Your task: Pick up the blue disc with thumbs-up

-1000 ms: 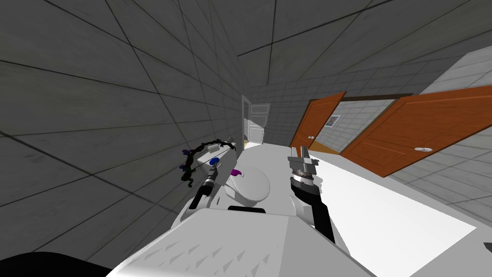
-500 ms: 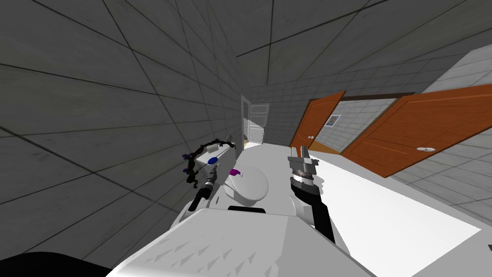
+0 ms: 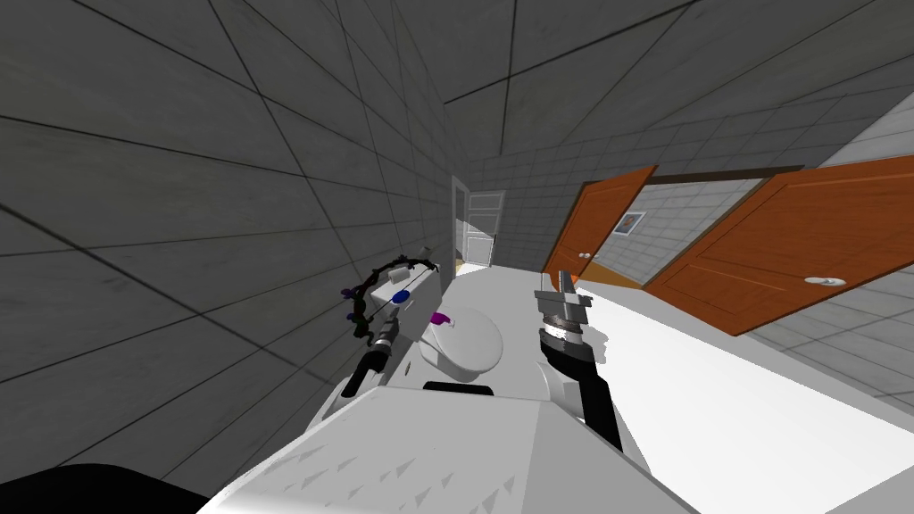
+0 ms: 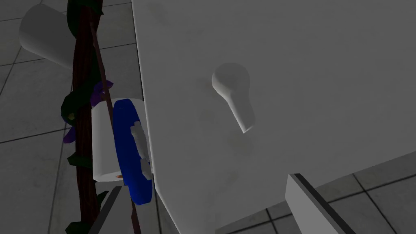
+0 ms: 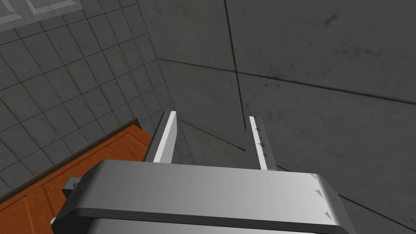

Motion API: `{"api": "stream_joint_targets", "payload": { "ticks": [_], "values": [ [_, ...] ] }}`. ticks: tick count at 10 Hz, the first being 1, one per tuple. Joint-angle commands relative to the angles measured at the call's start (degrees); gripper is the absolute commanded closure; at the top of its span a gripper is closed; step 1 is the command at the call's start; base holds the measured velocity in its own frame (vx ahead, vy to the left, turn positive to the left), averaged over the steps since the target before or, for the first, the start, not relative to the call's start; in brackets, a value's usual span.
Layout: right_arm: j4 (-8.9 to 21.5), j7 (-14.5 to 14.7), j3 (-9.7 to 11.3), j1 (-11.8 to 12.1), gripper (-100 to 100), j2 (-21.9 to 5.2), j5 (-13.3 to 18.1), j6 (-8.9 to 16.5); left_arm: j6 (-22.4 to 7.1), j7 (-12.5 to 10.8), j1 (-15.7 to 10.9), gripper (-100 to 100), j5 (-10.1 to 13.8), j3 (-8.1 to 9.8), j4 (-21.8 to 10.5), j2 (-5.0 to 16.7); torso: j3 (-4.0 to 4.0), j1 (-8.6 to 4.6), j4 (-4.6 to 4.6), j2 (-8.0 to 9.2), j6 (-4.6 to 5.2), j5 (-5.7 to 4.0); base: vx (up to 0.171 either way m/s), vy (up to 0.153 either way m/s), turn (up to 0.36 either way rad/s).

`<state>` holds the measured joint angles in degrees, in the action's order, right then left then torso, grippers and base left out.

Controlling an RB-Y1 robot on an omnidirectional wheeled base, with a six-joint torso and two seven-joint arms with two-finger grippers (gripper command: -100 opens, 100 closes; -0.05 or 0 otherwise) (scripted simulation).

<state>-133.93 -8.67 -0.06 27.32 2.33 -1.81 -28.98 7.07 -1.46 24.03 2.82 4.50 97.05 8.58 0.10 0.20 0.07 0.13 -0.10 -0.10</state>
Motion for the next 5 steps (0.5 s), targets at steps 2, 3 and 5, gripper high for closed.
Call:
{"api": "stream_joint_targets", "payload": {
  "ticks": [2, 3, 5],
  "values": [
    [0.0, 0.0, 0.0, 0.0, 0, 0.0, 0.0, 0.0, 0.06, -0.11, -0.17, -100, 0.22, 0.81, 3.49, -1.82, -0.02, -0.04, -0.01, -0.04, 0.01, -0.01, 0.018, 0.019, 0.035],
    [0.0, 0.0, 0.0, 0.0, 0, 0.0, 0.0, 0.0, 0.1, -0.13, -0.2, -100, 0.25, 0.93, 4.19, -2.36, -0.05, -0.06, -0.02, -0.09, 0.01, -0.01, 0.026, 0.014, 0.008],
    [0.0, 0.0, 0.0, 0.0, 0, 0.0, 0.0, 0.0, 0.21, -0.17, -0.29, -100, 0.34, 1.2, 5.96, -4.49, -0.08, -0.09, -0.03, -0.13, 0.02, -0.02, 0.033, 0.008, 0.008]
  ]
}}
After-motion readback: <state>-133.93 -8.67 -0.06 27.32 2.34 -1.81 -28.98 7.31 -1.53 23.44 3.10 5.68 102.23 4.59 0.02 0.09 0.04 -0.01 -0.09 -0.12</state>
